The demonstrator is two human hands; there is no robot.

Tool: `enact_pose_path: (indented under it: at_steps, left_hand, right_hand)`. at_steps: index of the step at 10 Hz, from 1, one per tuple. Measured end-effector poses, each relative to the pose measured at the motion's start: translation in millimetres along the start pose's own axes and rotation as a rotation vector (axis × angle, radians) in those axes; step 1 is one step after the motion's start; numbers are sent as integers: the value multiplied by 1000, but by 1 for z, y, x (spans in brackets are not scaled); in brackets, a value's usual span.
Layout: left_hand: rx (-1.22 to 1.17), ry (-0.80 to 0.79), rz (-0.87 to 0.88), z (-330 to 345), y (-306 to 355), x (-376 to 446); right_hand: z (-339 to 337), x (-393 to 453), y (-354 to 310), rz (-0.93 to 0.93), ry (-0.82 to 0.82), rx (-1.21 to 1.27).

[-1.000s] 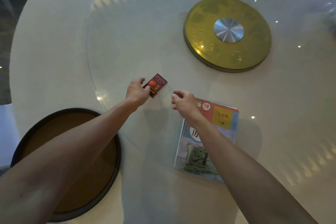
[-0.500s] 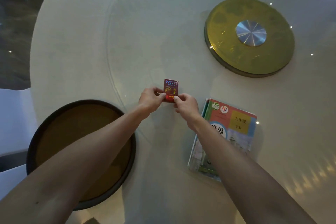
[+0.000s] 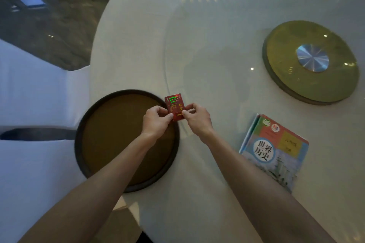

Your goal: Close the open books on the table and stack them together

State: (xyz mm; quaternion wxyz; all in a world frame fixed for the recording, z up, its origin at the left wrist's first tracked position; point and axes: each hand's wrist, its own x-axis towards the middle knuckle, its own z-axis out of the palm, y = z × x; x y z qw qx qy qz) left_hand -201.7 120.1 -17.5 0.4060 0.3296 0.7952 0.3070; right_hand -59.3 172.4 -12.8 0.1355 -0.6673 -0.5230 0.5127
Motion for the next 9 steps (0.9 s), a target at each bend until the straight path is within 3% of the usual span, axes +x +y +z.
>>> enact_pose_path:
  at_steps: [4,8,9]
  left_hand:
    - [2,58,-201,-55,-100,-24]
    - [10,8,-200,-57,-108,-20]
    - [101,88,-110,-58,-99,-26]
  right_hand:
    - [99,-39,8,-24,-203,-187]
    - [94,-35,10,-20,-266,-177]
    - [88,-38,8,-55,-203,-241]
